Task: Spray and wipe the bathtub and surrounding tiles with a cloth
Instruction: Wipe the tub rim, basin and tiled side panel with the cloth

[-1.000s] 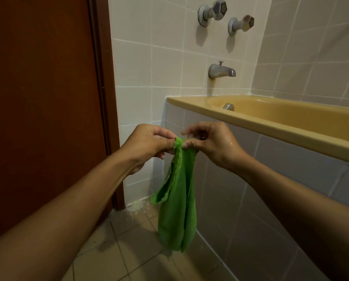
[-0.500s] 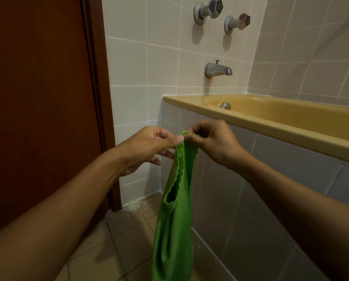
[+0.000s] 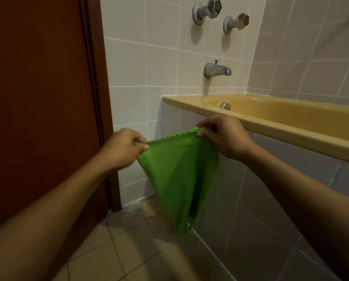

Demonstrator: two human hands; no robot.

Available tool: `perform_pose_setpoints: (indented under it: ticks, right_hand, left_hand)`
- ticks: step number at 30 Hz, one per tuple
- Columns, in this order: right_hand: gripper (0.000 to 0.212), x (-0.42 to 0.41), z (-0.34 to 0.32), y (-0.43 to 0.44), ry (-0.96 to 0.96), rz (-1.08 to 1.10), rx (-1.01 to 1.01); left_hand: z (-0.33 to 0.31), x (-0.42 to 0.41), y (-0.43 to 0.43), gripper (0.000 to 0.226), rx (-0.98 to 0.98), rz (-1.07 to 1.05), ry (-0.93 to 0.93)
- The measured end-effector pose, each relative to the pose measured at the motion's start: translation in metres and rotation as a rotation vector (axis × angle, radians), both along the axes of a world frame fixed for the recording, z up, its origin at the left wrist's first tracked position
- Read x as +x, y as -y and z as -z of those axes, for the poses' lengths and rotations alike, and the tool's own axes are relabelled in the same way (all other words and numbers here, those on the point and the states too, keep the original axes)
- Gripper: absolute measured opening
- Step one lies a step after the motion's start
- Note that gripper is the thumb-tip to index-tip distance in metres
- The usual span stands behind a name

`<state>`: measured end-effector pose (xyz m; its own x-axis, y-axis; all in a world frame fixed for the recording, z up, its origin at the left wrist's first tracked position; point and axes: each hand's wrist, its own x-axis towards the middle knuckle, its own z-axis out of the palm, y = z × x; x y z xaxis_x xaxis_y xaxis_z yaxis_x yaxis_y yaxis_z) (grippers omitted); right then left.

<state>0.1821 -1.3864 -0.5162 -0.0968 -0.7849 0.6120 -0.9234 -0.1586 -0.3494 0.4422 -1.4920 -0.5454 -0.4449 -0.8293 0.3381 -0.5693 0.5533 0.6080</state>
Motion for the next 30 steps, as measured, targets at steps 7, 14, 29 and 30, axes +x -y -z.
perform_pose_setpoints:
  ticks: [7,14,29,30]
  right_hand:
    - [0.013,0.004,-0.002,0.002,-0.166,-0.001,0.091]
    - [0.012,0.010,0.003,0.007,-0.185,0.007,0.095]
    - [0.016,0.019,0.008,-0.005,-0.004,-0.061,-0.040]
    - [0.017,0.021,0.007,-0.006,-0.008,-0.106,-0.036]
  left_hand:
    - [-0.012,0.009,0.014,0.006,-0.195,-0.023,-0.314]
    - [-0.018,0.016,0.011,0.008,-0.097,0.031,-0.527]
    - [-0.033,0.043,-0.006,0.014,0.230,0.217,-0.194]
    - [-0.034,0.046,-0.006,0.017,0.295,0.264,-0.141]
